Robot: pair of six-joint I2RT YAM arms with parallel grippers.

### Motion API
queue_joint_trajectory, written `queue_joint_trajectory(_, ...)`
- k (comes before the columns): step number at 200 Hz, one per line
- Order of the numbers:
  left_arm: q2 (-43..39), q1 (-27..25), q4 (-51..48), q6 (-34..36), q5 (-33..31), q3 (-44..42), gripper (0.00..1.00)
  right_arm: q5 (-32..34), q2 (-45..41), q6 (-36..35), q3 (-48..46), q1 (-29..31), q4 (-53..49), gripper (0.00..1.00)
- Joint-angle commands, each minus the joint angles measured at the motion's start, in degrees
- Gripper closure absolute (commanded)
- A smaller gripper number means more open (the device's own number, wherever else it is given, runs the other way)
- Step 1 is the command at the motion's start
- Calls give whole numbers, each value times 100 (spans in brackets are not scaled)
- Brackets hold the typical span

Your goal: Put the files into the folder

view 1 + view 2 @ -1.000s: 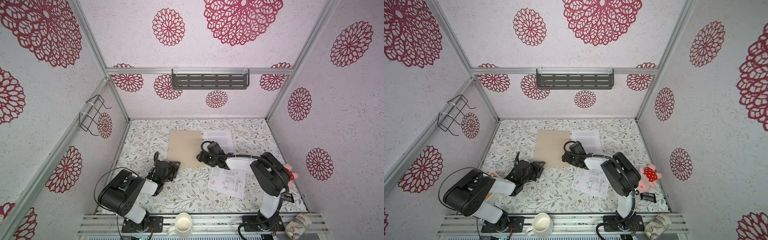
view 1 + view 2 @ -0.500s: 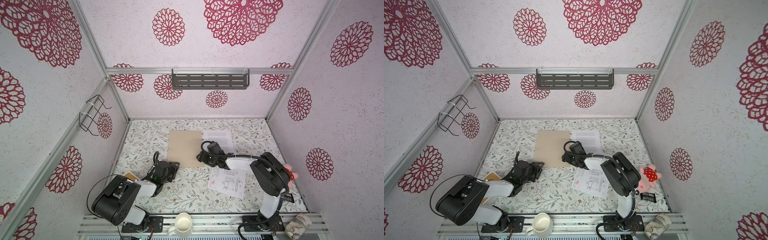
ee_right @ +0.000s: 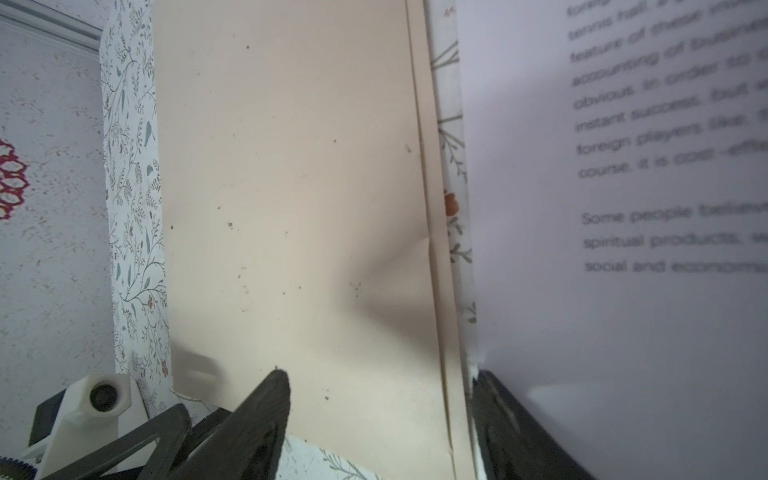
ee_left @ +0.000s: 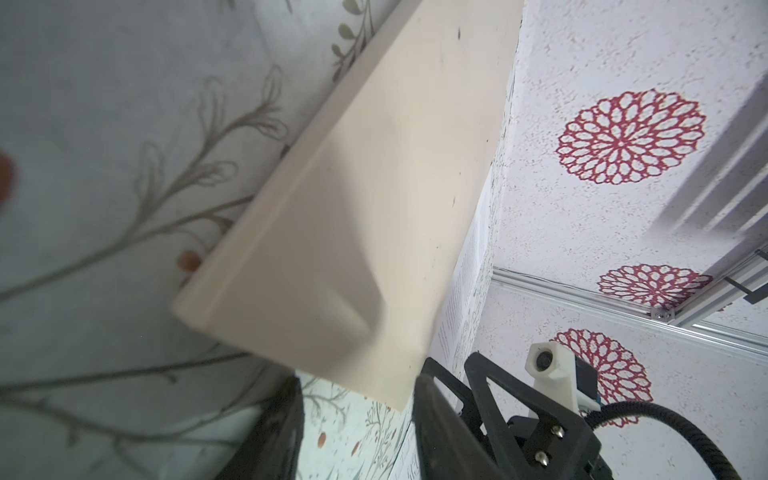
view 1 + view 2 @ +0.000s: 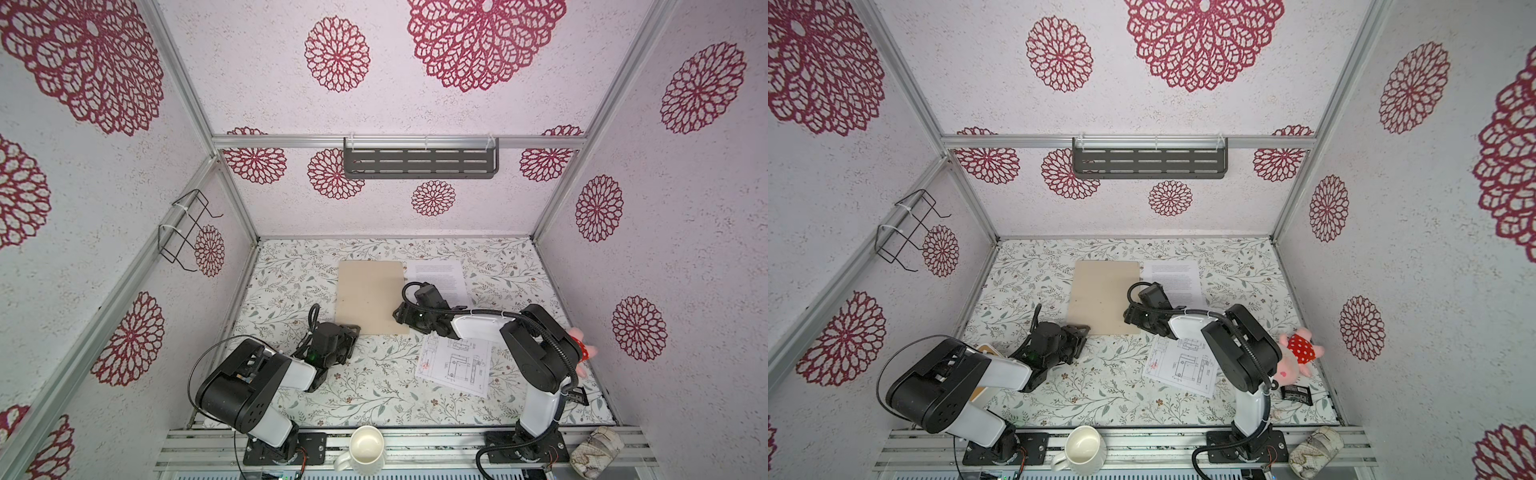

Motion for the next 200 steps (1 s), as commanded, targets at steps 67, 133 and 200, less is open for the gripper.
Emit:
queue_joint_trajectory(67,99,-39,379,-91,-113,-37,61,22,-23,65,-94,40,-189,28)
queue_joint_trajectory(133,573,-39,1070,-284,-150,-120,62,6,-23,56,-102,40,-213,28)
queue_joint_trajectory(200,833,-41,1598,-297,-285,-124,66,22,-34,43,-111,40,-227,28)
